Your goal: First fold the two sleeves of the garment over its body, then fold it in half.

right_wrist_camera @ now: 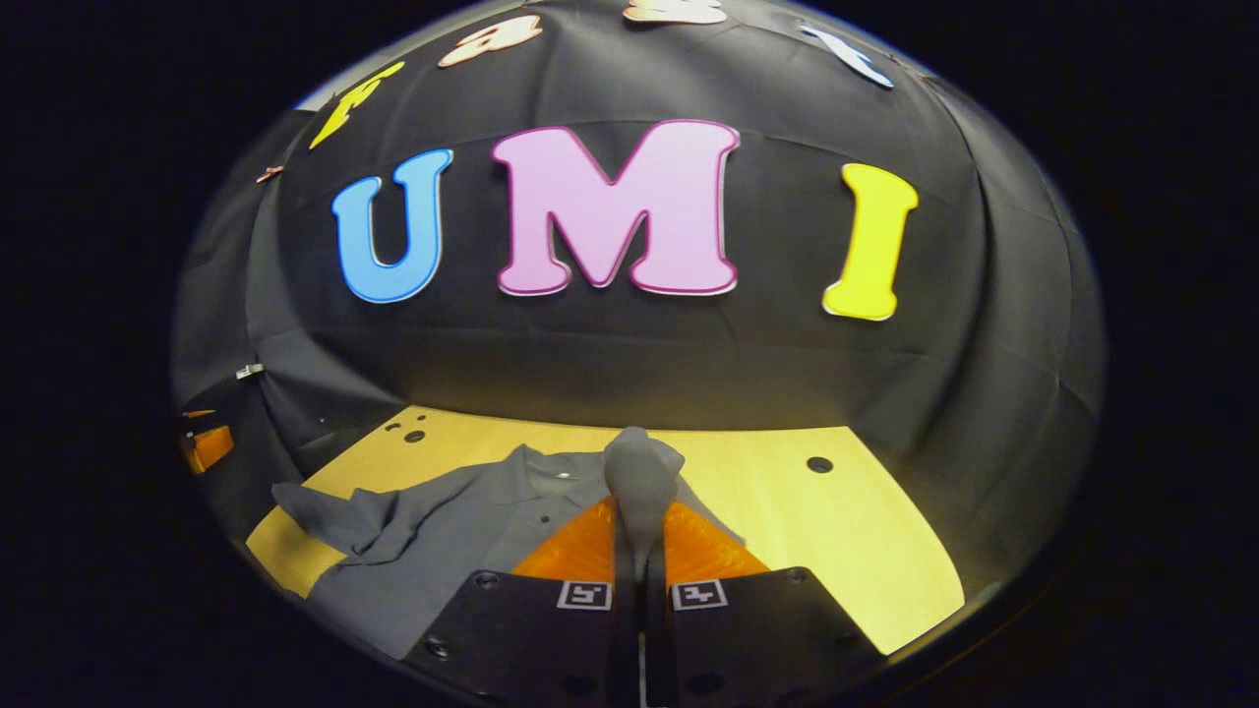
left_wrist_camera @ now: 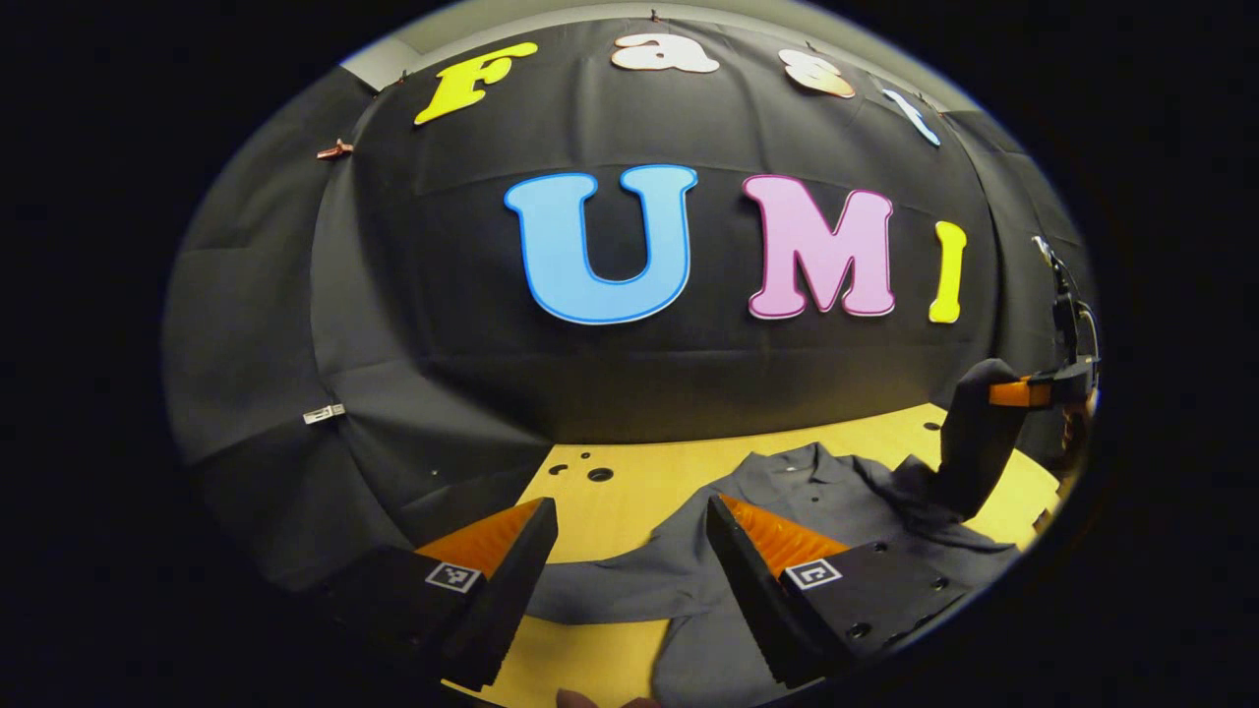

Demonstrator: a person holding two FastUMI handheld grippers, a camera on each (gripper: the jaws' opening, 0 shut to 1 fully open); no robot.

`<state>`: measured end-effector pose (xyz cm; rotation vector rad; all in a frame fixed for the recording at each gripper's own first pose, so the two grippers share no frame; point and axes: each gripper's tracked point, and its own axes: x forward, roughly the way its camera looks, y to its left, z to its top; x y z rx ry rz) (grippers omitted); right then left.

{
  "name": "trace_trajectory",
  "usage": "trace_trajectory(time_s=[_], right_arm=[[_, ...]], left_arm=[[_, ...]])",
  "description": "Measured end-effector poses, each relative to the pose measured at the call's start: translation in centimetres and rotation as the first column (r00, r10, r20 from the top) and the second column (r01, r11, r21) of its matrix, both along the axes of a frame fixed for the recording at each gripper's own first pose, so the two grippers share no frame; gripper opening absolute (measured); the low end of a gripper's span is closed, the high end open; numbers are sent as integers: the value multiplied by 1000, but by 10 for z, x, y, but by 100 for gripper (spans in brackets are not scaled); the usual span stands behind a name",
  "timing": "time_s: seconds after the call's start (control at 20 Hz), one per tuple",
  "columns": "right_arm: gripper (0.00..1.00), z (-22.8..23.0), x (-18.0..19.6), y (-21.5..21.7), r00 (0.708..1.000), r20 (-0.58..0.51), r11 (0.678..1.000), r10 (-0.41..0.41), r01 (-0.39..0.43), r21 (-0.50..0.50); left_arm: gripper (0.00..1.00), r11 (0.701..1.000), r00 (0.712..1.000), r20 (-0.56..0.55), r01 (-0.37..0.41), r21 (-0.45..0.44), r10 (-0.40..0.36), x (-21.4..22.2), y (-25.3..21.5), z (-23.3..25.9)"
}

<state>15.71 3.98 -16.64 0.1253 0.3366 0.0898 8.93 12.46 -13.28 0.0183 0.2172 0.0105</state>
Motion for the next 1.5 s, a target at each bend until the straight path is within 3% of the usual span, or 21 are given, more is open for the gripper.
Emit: trace_trajectory(time_s=[0.3, 0.55, 1.05, 1.5], right_arm=[[7, -15, 6, 104, 994, -32, 994, 109, -109, -9], [7, -57, 10, 167, 979, -128, 986, 159, -163, -24], [7, -141, 6, 222, 934, -314, 981, 169, -191, -41], [10, -182, -19, 244, 889, -417, 971, 191, -233, -52]], left_arm=[[96, 998, 995, -88, -53, 14, 54, 14, 71, -69], [96, 993, 981, -158, -115, 19, 117, 30, 117, -127], [96, 991, 959, -252, -135, 2, 131, 65, 149, -194], [97, 992, 926, -358, -119, 28, 122, 75, 151, -239]])
